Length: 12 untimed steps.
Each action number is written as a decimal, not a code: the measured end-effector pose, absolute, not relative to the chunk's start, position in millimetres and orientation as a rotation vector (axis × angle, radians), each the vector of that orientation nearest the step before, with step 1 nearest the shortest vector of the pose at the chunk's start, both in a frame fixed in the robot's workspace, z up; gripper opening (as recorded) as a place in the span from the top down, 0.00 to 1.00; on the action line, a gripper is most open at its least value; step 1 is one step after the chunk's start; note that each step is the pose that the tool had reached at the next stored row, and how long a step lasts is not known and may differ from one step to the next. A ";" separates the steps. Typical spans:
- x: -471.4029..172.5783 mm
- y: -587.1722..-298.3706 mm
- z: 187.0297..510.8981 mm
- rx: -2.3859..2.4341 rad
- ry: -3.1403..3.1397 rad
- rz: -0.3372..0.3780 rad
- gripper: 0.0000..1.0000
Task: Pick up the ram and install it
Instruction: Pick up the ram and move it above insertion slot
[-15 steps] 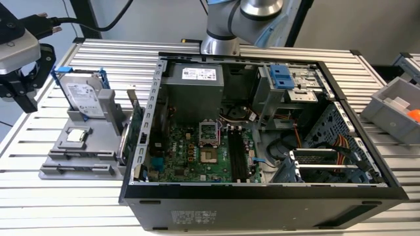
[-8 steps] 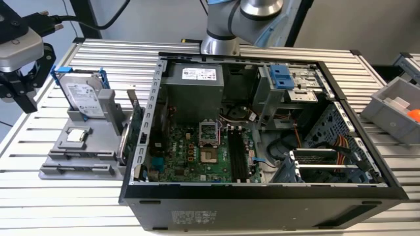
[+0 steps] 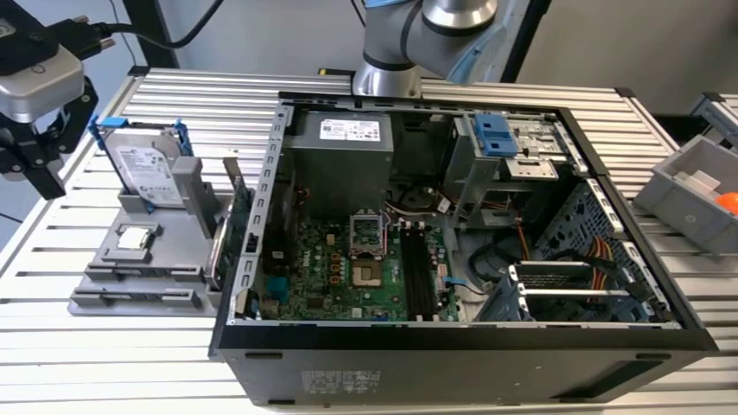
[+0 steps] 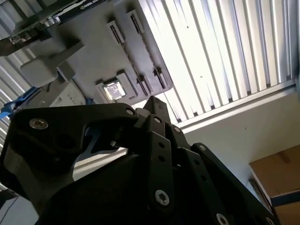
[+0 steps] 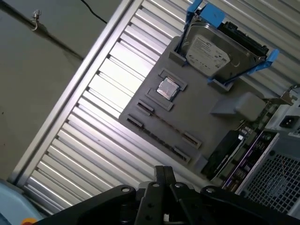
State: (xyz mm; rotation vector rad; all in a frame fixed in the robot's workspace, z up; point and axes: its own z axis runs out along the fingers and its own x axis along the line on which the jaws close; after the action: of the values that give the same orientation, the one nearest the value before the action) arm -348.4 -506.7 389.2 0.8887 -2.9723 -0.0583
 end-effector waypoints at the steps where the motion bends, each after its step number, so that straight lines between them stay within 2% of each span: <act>1: -348.3 -506.7 389.2 0.901 -2.969 -0.058 1.00; 12: -348.4 -506.7 389.2 1.020 -2.928 -0.055 1.00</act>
State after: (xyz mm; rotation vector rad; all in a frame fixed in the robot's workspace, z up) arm -348.4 -506.7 389.2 1.0199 -2.9282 -0.0554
